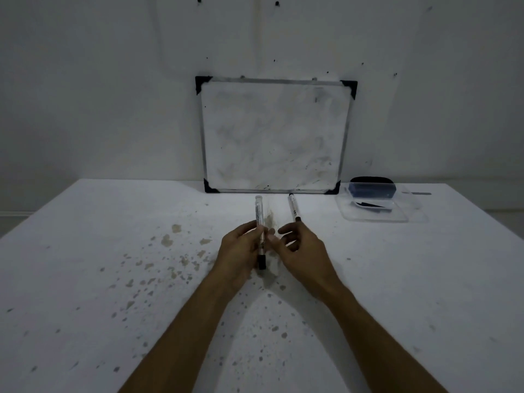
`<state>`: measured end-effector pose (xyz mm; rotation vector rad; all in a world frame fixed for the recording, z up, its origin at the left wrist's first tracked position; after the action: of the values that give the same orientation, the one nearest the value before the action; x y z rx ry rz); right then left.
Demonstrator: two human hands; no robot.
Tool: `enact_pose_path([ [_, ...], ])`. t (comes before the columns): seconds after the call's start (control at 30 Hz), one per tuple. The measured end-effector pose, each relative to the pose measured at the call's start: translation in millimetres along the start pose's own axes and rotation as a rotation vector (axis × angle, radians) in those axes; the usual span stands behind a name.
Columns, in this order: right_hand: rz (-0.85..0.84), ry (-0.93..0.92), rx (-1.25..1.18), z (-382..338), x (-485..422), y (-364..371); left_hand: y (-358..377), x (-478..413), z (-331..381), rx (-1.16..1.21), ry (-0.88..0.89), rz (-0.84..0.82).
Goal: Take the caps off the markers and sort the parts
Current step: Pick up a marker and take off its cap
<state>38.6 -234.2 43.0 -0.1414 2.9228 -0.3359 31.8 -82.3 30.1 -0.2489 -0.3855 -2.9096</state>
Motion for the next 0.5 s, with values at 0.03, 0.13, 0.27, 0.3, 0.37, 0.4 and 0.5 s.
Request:
enact_pose_path([
  [0.03,-0.019,-0.012,0.028,-1,2,3,0,0,-1,0.030,-0.018,0.009],
  [0.13,-0.048,-0.043,0.113,-3,4,8,0,2,-1,0.063,-0.027,-0.016],
  [0.27,-0.025,-0.022,0.115,-1,2,8,5,3,-3,0.072,-0.026,-0.071],
  [0.3,-0.027,-0.013,0.115,-1,2,8,6,3,-4,0.060,-0.018,-0.084],
  [0.37,-0.055,0.018,0.108,-1,1,5,8,5,-3,0.004,0.009,-0.088],
  [0.4,-0.081,0.043,0.098,-1,0,3,9,6,-2,-0.054,0.035,-0.064],
  [0.5,-0.098,0.115,0.072,-4,-8,-14,9,7,3,-0.440,0.245,0.120],
])
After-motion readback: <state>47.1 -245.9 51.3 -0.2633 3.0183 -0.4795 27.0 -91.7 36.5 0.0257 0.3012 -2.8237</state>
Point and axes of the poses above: each hand's wrist, its own x-axis away from the middle knuckle, its own y-axis out of the palm, z = x × y, the point moved 3 cm from there along -x, towards the middle knuckle, and after that the axes turned 12 degrees about -x, right-handed, at the moved point
